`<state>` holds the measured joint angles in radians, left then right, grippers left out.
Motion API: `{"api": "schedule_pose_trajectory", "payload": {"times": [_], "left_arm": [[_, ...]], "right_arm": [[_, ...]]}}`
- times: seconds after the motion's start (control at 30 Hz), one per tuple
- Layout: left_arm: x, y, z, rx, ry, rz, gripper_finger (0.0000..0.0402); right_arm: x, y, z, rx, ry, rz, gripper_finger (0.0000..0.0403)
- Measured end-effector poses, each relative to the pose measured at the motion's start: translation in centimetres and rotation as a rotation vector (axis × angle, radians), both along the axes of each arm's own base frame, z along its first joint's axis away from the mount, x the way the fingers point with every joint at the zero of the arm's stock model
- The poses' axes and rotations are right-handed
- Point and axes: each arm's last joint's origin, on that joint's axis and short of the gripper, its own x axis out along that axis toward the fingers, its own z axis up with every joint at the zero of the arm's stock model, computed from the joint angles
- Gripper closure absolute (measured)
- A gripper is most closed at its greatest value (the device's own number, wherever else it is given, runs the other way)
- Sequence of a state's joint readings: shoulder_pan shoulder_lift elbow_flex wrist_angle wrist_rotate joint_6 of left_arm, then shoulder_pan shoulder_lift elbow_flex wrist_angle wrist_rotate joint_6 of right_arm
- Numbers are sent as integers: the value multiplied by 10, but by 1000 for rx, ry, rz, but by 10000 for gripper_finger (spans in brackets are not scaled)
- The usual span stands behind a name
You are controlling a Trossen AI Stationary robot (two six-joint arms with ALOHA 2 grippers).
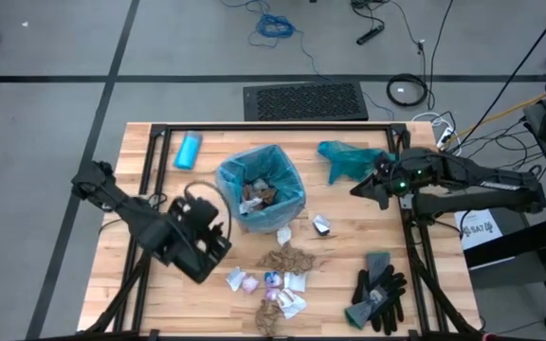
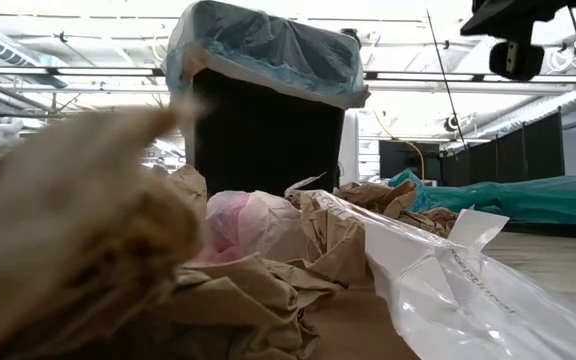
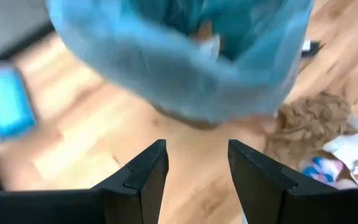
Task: Place trash/remove bag and relplace
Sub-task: Put the brown paper trash into the trash bag
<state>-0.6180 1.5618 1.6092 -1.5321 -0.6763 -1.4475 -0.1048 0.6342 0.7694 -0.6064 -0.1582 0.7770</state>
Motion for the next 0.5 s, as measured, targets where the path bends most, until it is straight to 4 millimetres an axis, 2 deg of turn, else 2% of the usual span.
{"api": "schedule_pose_trajectory", "payload": {"times": [0.13,0.33,0.5], "left_arm": [[-6,-20,-38,-91,-48,2,230],[-4,-48,-94,-268,-157,-78,230],[-10,-63,-125,-367,-230,-137,230]], "right_arm": [[5,6,13,11,43,40,403],[25,23,21,24,141,71,403],[44,48,26,30,253,99,403]]}}
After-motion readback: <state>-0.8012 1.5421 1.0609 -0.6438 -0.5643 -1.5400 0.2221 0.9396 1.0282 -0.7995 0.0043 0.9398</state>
